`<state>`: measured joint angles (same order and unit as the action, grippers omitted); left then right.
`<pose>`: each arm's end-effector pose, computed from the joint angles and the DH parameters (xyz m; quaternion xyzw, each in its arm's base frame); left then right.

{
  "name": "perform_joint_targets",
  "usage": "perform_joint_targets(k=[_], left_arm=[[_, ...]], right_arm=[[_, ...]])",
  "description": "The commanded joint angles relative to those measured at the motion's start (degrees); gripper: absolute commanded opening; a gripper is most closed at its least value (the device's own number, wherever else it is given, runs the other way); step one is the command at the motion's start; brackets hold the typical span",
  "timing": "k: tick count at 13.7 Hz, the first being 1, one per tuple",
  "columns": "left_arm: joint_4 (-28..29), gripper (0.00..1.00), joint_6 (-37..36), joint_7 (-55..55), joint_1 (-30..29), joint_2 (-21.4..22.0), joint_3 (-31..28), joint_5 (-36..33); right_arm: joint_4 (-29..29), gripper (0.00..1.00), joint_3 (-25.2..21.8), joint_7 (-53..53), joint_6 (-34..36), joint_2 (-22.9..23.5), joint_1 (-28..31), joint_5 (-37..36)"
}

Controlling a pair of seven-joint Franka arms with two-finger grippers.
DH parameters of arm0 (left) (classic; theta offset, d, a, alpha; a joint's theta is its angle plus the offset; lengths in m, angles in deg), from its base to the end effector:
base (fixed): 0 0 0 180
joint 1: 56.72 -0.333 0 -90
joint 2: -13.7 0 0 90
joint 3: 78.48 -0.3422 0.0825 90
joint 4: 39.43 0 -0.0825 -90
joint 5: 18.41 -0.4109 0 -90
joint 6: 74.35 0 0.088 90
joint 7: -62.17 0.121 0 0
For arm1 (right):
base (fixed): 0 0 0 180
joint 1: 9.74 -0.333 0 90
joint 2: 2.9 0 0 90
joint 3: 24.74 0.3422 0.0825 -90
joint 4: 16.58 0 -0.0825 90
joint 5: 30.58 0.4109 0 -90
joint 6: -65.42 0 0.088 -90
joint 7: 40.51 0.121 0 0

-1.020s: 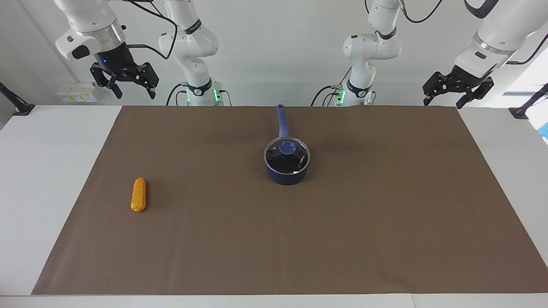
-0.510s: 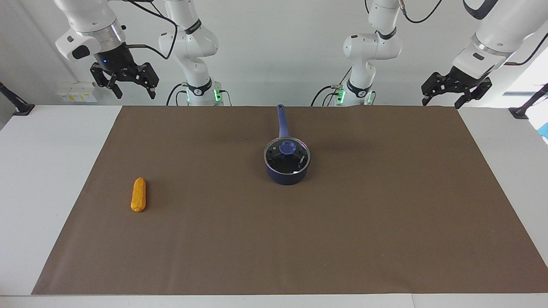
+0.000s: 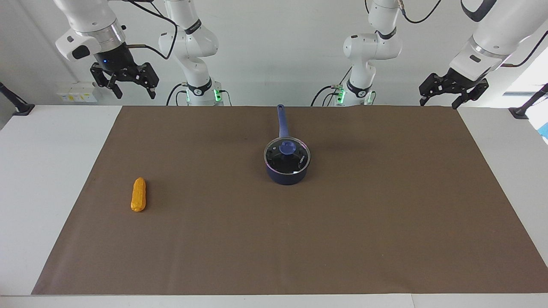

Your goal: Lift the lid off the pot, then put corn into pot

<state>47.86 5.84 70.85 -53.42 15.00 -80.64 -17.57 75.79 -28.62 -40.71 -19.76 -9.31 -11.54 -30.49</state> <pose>0.5540 -0.0127 0.6587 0.9949 -0.0864 -0.0500 0.0110 0.5338 -0.0215 0.6712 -0.9998 0.0161 0.0068 0.0047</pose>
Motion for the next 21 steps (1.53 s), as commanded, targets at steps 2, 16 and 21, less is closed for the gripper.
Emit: perform_joint_targets(k=[2, 16, 21], left_arm=[[2.0, 1.00, -0.2, -0.5, 0.6, 2.0, -0.4, 0.2], [6.3, 1.00, 3.7, -2.3, 3.5, 1.9, -0.2, 0.2], [10.3, 1.00, 10.5, -10.6, 9.2, 1.5, -0.2, 0.2]], right_arm=[[1.3, 1.00, 0.3, -0.9, 0.6, -1.4, 0.7, 1.1], [1.4, 1.00, 0.3, -0.9, 0.6, -1.4, 0.7, 1.1], [1.4, 1.00, 0.3, -0.9, 0.6, -1.4, 0.7, 1.1]])
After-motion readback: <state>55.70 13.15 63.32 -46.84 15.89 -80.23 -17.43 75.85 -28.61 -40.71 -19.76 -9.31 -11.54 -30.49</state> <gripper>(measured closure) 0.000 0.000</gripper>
